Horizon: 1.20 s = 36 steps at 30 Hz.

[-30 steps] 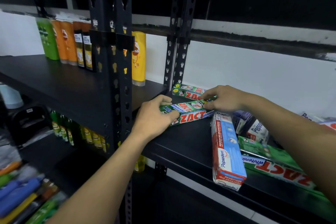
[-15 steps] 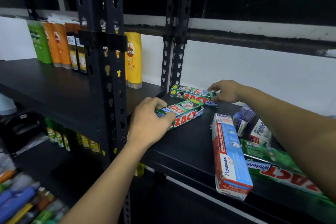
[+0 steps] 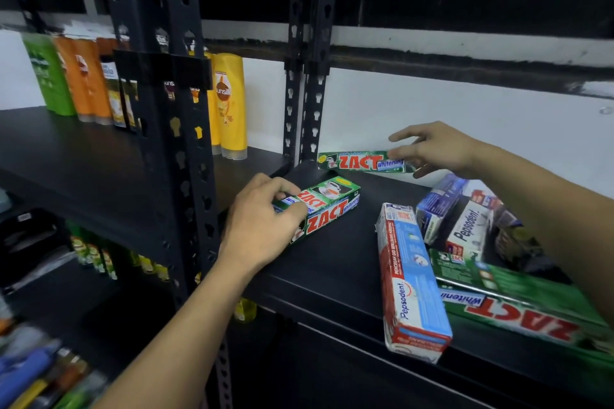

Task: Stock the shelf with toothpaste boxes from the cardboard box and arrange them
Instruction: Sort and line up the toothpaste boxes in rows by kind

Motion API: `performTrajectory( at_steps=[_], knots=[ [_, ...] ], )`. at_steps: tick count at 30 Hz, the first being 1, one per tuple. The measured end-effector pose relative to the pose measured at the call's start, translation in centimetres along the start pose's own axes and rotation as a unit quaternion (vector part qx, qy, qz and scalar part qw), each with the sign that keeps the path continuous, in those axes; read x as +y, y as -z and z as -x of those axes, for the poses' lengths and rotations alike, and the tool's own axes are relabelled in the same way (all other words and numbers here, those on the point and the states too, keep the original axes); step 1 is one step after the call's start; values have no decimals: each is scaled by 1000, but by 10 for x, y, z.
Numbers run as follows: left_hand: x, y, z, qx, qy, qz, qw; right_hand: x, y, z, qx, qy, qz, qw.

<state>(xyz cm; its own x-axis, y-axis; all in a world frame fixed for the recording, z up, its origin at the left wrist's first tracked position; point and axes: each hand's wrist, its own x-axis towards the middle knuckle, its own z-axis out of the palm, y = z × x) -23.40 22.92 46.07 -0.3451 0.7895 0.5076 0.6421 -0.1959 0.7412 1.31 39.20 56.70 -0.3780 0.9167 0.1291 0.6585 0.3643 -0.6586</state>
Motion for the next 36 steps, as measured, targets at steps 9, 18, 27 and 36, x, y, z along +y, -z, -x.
performTrajectory(
  at_steps=[9, 18, 27, 36],
  knots=[
    [4, 1, 3, -2, -5, -5, 1000, -52, -29, 24, 27, -67, -28, 997],
    [3, 2, 4, -2, -8, -4, 1000, -67, -64, -3, -1, 26, 14, 1000],
    [1, 1, 4, 3, -22, -1, 1000, -29, -70, -53, -19, 92, 215, 972],
    [-1, 0, 2, 2, -18, 2, 1000, -40, -86, -79, -89, 114, 260, 955]
  ],
)
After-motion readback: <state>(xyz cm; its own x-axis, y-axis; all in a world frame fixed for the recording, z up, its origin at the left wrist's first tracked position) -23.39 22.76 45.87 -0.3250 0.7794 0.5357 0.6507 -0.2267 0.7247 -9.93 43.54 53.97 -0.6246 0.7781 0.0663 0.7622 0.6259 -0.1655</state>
